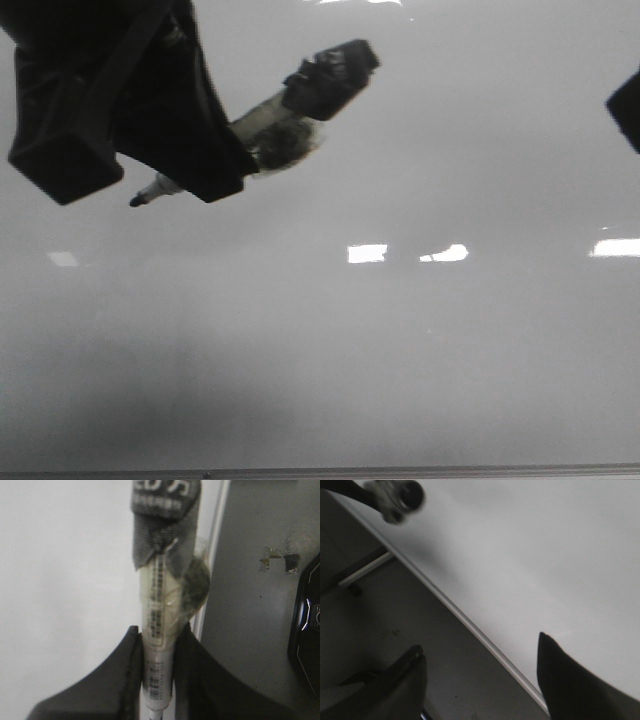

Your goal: Write number 6 on whiteboard

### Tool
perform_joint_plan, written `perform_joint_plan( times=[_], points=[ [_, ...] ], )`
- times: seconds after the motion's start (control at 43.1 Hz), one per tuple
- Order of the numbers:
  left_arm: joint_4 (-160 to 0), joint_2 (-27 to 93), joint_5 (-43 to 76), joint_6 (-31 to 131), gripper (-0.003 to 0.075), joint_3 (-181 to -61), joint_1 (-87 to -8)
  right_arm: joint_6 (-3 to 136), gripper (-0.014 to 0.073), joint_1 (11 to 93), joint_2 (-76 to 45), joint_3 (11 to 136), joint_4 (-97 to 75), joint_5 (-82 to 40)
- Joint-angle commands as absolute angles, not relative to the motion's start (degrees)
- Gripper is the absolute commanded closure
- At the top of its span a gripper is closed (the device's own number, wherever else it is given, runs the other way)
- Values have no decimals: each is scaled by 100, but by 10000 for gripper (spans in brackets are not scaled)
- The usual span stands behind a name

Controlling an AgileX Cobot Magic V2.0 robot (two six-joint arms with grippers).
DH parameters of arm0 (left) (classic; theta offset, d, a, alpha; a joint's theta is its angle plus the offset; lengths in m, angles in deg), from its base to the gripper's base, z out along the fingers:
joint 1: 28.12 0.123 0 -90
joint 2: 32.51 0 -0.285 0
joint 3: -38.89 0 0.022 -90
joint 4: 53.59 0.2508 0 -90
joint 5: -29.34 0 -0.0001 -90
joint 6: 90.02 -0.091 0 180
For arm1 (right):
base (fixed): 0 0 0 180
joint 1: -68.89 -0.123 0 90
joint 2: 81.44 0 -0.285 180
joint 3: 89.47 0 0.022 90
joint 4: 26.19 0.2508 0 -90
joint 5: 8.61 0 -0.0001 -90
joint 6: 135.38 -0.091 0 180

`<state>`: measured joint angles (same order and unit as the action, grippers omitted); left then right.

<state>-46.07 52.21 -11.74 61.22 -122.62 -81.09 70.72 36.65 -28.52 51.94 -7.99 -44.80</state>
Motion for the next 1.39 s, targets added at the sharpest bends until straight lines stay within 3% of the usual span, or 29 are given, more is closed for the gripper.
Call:
perform_joint_plan(
  times=[0.0,0.209,0.534,0.65,0.999,1.231,1.37],
  points=[
    [-4581,4981,-817,6070,741,-12453,-8503,7505,96,3237,-2620,5616,-652,-4250],
    [-4581,4837,-536,6070,741,-12462,-9050,7563,96,2622,-2099,5995,-652,-4215],
    [-4604,4837,-502,6070,741,-12462,-9148,7580,113,2259,-1892,6170,-591,-4183],
    [-4604,4837,-502,6070,741,-12462,-9148,7580,221,2259,-1892,6170,-564,-4207],
    [-4582,4858,-543,6070,741,-12462,-9148,7580,655,2259,-1892,6170,-502,-4245],
    [-4578,4858,-543,6093,735,-12462,-9089,7580,655,2269,-1897,6170,-564,-4252],
    [-4640,4858,-543,6261,602,-12462,-8831,7569,655,2376,-2104,6092,-745,-4264]
  ],
)
